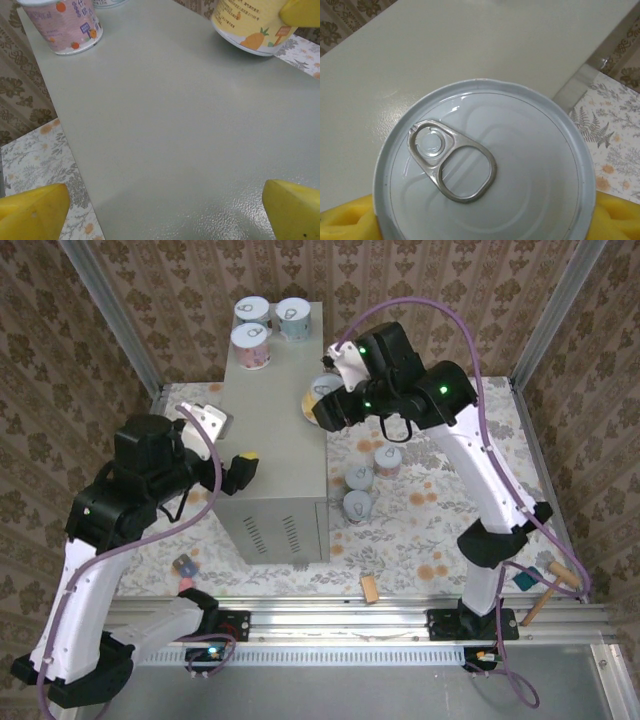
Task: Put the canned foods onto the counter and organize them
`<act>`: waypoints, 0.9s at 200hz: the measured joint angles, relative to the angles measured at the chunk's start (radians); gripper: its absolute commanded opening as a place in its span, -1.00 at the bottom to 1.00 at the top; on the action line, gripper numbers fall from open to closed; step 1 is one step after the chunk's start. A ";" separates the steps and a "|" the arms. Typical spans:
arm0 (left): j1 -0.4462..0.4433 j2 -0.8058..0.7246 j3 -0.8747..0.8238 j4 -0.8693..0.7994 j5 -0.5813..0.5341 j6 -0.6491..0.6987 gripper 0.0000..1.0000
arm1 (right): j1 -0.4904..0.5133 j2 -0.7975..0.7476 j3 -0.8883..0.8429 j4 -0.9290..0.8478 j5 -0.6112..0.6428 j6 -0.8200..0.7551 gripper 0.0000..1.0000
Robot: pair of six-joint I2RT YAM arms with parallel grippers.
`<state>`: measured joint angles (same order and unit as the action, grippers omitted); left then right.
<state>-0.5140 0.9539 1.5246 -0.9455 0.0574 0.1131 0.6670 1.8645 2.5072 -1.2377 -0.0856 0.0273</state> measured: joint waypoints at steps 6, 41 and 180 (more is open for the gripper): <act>0.002 -0.004 -0.008 0.003 0.002 0.000 1.00 | 0.005 0.018 0.030 -0.012 0.005 -0.002 0.45; 0.016 -0.019 -0.033 0.011 0.019 0.000 1.00 | 0.034 0.089 0.137 -0.034 0.061 -0.009 0.53; 0.032 -0.046 -0.068 0.036 0.095 -0.001 1.00 | 0.076 0.151 0.149 0.045 0.150 -0.026 0.52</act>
<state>-0.4824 0.9077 1.4570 -0.9096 0.1524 0.1123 0.7425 2.0159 2.6560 -1.1923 0.0639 0.0017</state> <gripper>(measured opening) 0.999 0.762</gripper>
